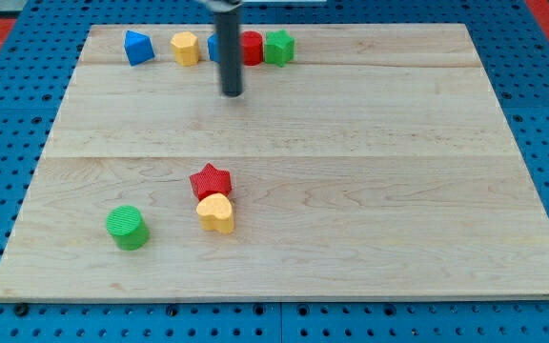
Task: Move the red star into the green star
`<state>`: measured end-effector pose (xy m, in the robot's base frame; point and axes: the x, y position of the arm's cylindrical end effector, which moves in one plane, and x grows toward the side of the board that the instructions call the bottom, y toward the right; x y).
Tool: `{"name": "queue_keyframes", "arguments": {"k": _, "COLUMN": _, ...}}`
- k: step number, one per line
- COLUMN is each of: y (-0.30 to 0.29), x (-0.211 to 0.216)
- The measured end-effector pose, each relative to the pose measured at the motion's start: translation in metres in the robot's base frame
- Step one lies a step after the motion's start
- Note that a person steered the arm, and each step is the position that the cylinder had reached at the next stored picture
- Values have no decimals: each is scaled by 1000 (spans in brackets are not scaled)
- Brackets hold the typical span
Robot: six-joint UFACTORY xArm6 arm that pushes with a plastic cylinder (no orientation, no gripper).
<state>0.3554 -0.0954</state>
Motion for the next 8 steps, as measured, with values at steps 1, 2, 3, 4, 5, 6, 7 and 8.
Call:
{"name": "queue_keyframes", "arguments": {"k": 1, "y": -46, "x": 90}}
{"name": "queue_keyframes", "arguments": {"k": 2, "y": -98, "x": 171}}
{"name": "queue_keyframes", "arguments": {"k": 3, "y": -122, "x": 232}}
{"name": "queue_keyframes", "arguments": {"k": 4, "y": -76, "x": 211}}
{"name": "queue_keyframes", "arguments": {"k": 5, "y": -6, "x": 181}}
{"name": "queue_keyframes", "arguments": {"k": 6, "y": 34, "x": 169}}
{"name": "queue_keyframes", "arguments": {"k": 7, "y": 22, "x": 182}}
{"name": "queue_keyframes", "arguments": {"k": 8, "y": 9, "x": 170}}
